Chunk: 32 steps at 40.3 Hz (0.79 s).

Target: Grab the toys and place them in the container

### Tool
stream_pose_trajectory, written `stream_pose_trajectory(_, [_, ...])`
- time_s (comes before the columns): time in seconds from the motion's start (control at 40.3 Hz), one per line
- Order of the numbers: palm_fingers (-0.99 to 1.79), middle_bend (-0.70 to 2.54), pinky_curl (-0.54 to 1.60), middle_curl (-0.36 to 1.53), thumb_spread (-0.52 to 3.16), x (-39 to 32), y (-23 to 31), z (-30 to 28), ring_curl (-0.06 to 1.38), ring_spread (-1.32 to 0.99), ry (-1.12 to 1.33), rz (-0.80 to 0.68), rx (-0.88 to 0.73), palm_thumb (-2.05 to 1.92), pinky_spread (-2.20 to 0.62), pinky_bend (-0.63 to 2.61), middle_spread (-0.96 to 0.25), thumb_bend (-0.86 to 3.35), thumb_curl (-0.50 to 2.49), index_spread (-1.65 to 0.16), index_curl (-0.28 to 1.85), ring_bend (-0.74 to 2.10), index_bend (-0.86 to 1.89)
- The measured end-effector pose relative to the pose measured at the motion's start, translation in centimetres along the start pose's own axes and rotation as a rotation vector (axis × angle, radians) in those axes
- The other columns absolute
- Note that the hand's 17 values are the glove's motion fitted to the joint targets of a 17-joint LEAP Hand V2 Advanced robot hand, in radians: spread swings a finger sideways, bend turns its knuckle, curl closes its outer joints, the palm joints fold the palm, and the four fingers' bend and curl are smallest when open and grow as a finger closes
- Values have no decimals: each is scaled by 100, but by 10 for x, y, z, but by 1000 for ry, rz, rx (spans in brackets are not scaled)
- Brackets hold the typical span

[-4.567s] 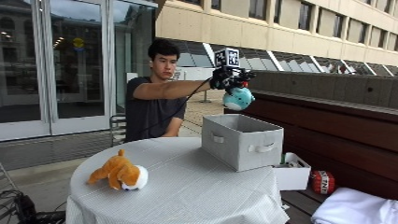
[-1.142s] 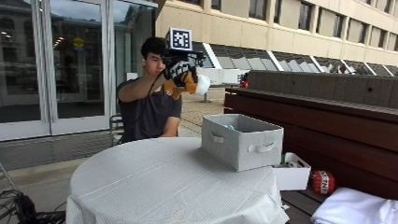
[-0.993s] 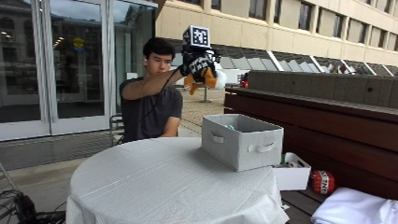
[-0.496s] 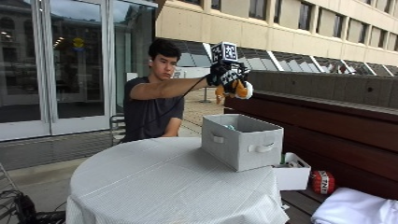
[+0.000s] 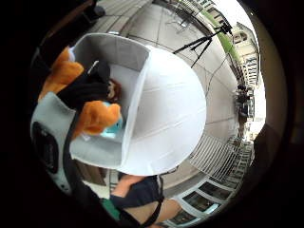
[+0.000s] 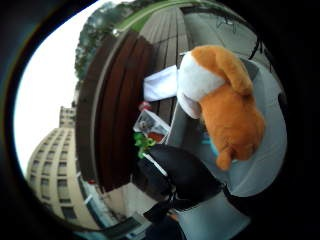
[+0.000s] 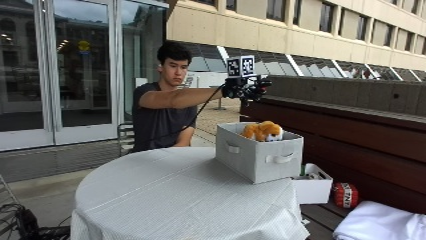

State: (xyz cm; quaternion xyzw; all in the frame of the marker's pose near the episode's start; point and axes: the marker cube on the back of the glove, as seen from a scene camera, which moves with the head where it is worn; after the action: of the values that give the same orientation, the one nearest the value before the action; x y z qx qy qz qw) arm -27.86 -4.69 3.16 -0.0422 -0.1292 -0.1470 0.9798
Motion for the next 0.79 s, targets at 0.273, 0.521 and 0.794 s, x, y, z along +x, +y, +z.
stream_pose_trajectory(0.273, [-26,32,48,41,97,79,25,-40,29,-11,165,76,58,-13,-14,133,-4,-12,52,-27,8,70,7])
stream_pose_trajectory(0.521, [-25,22,42,39,99,175,79,-68,23,-4,228,169,39,-14,-5,122,-2,-11,39,-28,10,49,8])
stream_pose_trajectory(0.794, [-21,17,38,37,102,254,148,-86,21,-1,319,207,101,-14,-1,114,-1,-10,29,-28,12,35,9])
